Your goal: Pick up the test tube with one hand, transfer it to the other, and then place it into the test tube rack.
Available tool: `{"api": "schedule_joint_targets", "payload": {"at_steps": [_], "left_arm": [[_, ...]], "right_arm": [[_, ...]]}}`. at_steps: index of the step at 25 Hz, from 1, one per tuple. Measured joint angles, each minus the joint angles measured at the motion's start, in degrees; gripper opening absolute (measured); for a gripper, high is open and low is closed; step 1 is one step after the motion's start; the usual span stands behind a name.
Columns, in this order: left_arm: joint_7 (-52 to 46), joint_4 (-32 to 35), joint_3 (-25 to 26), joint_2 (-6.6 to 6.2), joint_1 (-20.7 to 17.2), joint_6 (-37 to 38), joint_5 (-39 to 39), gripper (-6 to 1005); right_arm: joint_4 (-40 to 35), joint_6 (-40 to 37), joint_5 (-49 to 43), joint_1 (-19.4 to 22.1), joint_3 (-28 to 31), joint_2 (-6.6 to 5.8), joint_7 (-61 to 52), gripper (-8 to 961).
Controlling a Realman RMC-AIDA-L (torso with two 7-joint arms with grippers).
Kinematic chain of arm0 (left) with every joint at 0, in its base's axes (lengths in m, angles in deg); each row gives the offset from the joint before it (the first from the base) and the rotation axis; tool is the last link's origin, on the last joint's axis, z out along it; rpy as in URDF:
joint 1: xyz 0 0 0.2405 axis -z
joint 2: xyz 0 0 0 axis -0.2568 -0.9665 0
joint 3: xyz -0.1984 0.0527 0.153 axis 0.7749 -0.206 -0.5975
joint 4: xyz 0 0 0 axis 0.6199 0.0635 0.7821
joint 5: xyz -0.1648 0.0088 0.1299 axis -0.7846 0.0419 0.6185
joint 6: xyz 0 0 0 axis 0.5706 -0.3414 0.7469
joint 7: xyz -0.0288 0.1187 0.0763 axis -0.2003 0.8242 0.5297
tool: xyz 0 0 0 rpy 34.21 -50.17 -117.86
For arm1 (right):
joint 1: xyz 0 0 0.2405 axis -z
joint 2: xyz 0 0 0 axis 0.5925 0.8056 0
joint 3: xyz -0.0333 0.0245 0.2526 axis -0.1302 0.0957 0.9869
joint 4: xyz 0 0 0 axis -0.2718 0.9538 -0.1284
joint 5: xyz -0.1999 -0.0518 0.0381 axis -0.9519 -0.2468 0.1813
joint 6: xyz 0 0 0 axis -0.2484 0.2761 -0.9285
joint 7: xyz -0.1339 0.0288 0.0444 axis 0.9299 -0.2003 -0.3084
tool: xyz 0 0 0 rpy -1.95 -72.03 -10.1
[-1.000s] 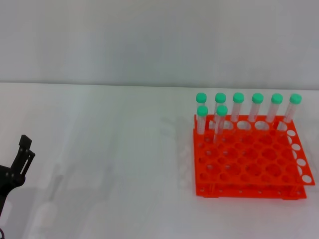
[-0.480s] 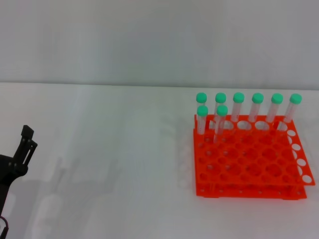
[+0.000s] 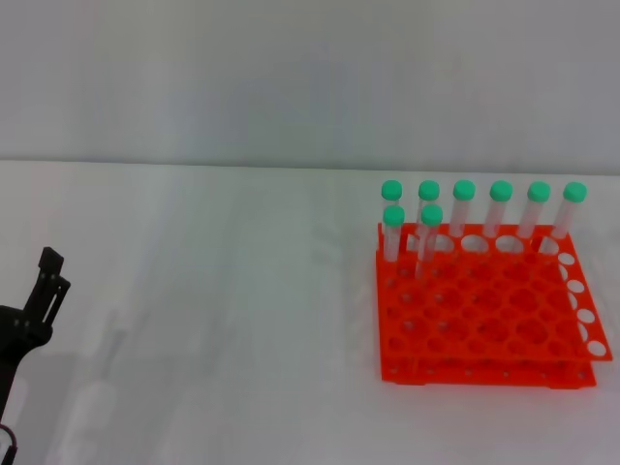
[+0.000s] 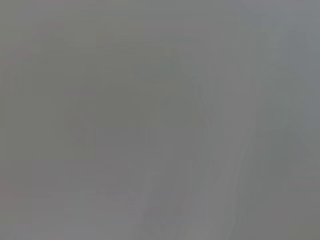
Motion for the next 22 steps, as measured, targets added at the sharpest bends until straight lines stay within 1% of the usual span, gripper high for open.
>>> {"api": "schedule_joint_targets", "payload": {"at_steps": [5, 9, 15, 22], "left_arm": [[-0.35, -0.03, 0.59, -0.08, 0.01, -0.02, -0.16, 864], [-3.37, -0.07, 1.5, -0.11, 0.4, -0.46, -1.47, 863], [-5.81, -0.82, 2.44, -0.16, 2.37, -4.16, -4.96, 863], [-5.88, -0.95, 5.38, -0.19, 4.05, -4.41, -5.44, 863]], "right_arm": [[0.01, 0.04, 0.3, -0.56, 0.0, 0.0, 0.03, 864], [0.0, -0.05, 0.27, -1.06, 0.0, -0.02, 0.1, 864], [-0.32, 0.26, 0.12, -2.43, 0.03, -0.41, 0.18, 863], [-0.75, 0.41, 0.34, -4.45, 0.51, -0.51, 0.19, 864]]}}
